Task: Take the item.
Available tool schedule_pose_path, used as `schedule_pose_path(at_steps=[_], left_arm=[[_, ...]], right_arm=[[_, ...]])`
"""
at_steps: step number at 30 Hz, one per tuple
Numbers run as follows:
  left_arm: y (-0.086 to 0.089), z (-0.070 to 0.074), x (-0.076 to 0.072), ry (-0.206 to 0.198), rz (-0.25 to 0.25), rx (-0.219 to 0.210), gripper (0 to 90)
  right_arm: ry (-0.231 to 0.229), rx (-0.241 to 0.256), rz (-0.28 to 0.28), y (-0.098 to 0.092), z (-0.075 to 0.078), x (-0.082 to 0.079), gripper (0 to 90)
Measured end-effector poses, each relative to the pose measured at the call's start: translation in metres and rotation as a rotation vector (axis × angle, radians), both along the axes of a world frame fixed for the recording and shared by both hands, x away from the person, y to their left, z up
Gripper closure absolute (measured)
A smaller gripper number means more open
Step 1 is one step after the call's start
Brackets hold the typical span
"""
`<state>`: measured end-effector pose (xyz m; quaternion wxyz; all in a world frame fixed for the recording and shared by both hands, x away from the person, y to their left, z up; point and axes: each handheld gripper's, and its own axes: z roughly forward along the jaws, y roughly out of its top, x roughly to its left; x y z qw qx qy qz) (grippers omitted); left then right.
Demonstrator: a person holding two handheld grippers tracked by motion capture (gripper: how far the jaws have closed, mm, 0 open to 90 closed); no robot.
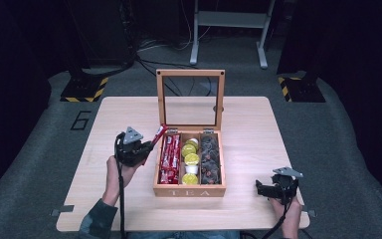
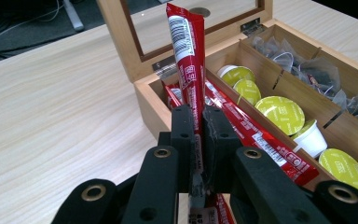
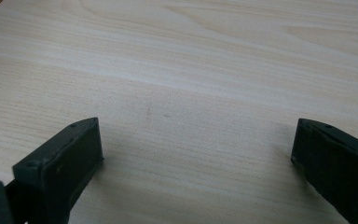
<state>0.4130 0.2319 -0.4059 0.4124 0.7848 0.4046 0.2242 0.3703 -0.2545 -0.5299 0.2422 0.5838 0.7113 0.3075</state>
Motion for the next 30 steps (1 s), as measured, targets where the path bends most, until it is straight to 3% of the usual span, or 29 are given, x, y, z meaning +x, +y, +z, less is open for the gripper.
schedule_pose_path(at_steps=[21,30], left_arm=[[0.035,0.002,-0.004,-0.017,0.06,0.0,83.1],[0.053,-0.001,-0.001,-0.017,0.111,-0.024,82.9]], right_arm=[[0.0,0.0,0.0,0.0,0.0,0.0,1.3],[0.0,0.0,0.0,0.0,0.0,0.0,1.3]])
